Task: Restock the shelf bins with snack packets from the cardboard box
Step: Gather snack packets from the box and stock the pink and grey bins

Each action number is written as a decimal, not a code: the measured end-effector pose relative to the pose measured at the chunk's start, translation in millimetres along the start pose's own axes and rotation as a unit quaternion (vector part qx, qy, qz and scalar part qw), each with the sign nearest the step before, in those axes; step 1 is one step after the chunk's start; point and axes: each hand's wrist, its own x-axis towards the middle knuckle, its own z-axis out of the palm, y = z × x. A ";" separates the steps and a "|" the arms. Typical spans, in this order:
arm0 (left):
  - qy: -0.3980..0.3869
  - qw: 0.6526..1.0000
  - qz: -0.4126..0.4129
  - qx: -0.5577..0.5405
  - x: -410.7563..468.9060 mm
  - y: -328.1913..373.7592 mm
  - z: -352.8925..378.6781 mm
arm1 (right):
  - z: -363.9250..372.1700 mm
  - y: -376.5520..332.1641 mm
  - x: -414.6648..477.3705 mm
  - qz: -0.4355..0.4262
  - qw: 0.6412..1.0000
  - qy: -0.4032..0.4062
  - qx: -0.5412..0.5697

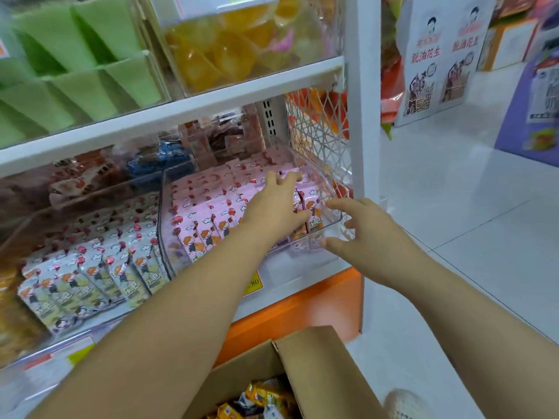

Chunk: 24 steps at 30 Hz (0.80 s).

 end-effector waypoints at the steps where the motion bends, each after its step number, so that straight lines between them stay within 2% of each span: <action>1: -0.003 1.000 0.001 0.003 -1.5 -0.5 -0.8 | 0.6 -0.4 -0.2 0.000 1.000 0.005 -0.004; 7: 0.043 0.999 0.017 0.002 -20.2 -4.3 -15.8 | 4.2 -9.2 -5.5 -0.030 0.995 0.094 -0.027; 10: 0.082 0.996 0.027 -0.035 -47.2 -7.9 -24.5 | 15.1 -21.0 -15.3 -0.078 0.993 0.090 -0.019; 16: 0.173 0.967 0.036 -0.186 -140.3 -35.4 -18.4 | 66.9 -47.9 -47.9 -0.140 0.990 0.006 -0.003; 18: 0.198 0.956 0.013 -0.216 -177.9 -54.8 -8.1 | 89.5 -53.7 -60.1 -0.153 0.988 -0.031 -0.014; 21: 0.180 0.957 -0.060 -0.218 -236.2 -89.4 17.4 | 124.4 -56.6 -77.2 -0.173 0.978 -0.107 -0.053; 24: 0.127 0.960 -0.140 -0.205 -284.1 -122.4 52.9 | 163.5 -43.9 -88.6 -0.151 0.956 -0.215 -0.134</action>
